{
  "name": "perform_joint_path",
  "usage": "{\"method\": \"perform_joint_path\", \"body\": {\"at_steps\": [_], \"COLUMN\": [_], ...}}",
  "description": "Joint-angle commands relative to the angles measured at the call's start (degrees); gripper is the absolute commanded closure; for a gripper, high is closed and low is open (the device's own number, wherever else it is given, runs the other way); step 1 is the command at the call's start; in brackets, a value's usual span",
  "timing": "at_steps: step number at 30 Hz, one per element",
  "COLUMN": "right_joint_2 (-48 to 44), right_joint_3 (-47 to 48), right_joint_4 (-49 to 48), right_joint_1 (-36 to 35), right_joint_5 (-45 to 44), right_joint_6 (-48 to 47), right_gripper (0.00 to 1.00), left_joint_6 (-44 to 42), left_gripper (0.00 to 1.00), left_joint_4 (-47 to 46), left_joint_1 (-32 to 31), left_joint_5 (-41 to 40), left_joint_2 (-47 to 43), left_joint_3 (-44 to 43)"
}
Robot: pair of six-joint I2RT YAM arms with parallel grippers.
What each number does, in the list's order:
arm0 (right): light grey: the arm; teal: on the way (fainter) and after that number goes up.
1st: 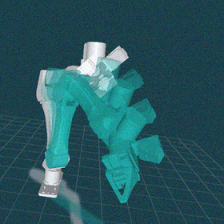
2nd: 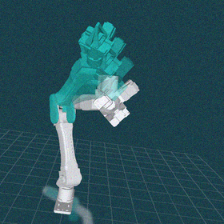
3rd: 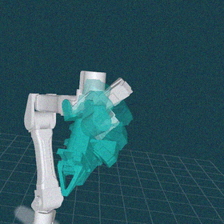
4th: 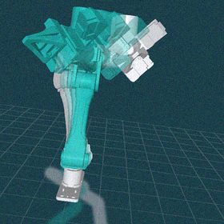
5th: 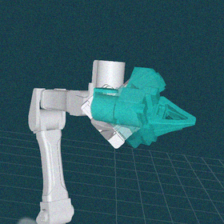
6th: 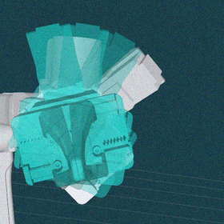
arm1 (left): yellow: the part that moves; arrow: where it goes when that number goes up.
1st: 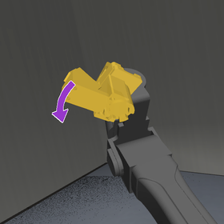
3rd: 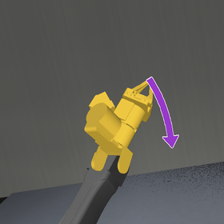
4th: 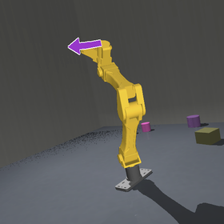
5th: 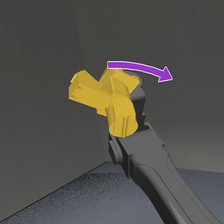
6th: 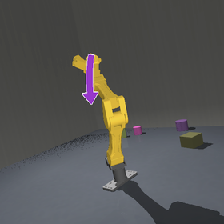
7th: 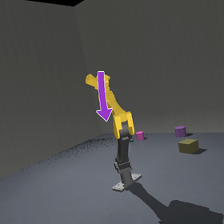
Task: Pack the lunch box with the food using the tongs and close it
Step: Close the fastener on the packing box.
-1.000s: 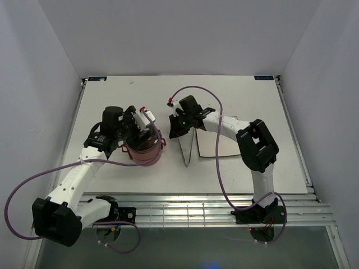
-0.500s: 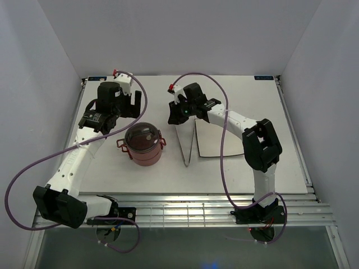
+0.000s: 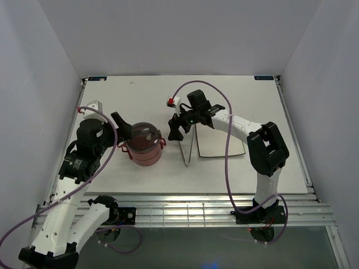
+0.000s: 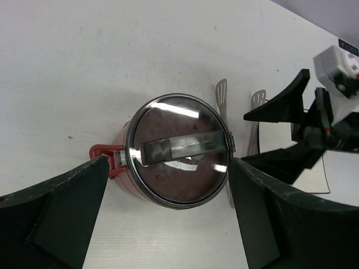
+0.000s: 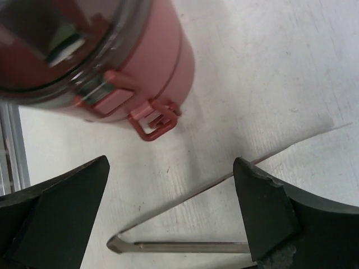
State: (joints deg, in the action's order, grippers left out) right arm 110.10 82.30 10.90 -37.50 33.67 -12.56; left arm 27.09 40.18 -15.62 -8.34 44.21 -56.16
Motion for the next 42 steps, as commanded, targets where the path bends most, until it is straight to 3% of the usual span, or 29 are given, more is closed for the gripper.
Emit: {"method": "perform_joint_path", "body": {"at_steps": [1,6,8,11,15,19,20,22,23,27,34,41,42], "right_joint_2": [-5.4,-4.8,-4.4,-2.0,1.7,-2.8,-3.3,-3.2,-2.7,3.3,6.5,11.0,11.4], "right_joint_3": [0.7,4.3,4.9,8.6,18.0,15.6,15.5,16.4,17.4,23.3,25.0,27.0,26.9], "right_joint_4": [5.2,15.0,14.5,10.3,10.4,6.3,6.2,6.3,5.9,8.5,6.3,7.2,7.0], "right_joint_1": [0.2,-0.2,-1.3,-2.5,-2.6,-5.7,-6.7,-8.6,-9.0,-9.4,-12.5,-13.6,-13.7], "right_joint_5": [8.7,21.0,20.0,14.9,7.9,7.1,5.7,4.6,4.8,6.7,5.9,6.8,6.8], "right_joint_6": [-12.2,-23.4,-25.1,-21.0,-8.3,-7.6,-9.3,-12.4,-14.1,-14.9,-18.1,-19.6,-19.6], "right_gripper": [0.02,0.1,0.1,0.09,0.02,0.02,0.03,0.04,0.04,0.01,0.0,0.0,0.04], "left_joint_6": [8.8,13.0,13.1,7.8,4.1,4.1,4.8,5.9,6.4,8.5,10.2,11.6,11.4], "left_gripper": [0.03,0.02,0.02,0.02,0.06,0.28,0.44,0.61,0.83,1.0,1.0,1.0,1.0], "left_joint_4": [-0.5,0.2,-0.9,-3.4,-3.3,-6.0,-6.3,-6.9,-7.2,-8.9,-8.3,-10.4,-10.7], "left_joint_1": [0.5,1.0,1.5,2.0,2.1,2.3,2.6,3.2,3.8,4.6,5.0,5.0,5.0], "left_joint_5": [-1.8,-7.7,-7.0,-0.6,-2.3,-1.4,-1.6,-0.8,0.0,3.0,-4.3,-5.4,-6.2], "left_joint_2": [3.5,3.6,3.3,6.1,8.0,6.4,6.5,6.9,6.9,6.8,3.4,2.6,2.4], "left_joint_3": [2.4,2.7,1.8,-0.5,-1.6,0.8,1.7,2.6,3.2,5.3,10.1,13.9,14.3]}}
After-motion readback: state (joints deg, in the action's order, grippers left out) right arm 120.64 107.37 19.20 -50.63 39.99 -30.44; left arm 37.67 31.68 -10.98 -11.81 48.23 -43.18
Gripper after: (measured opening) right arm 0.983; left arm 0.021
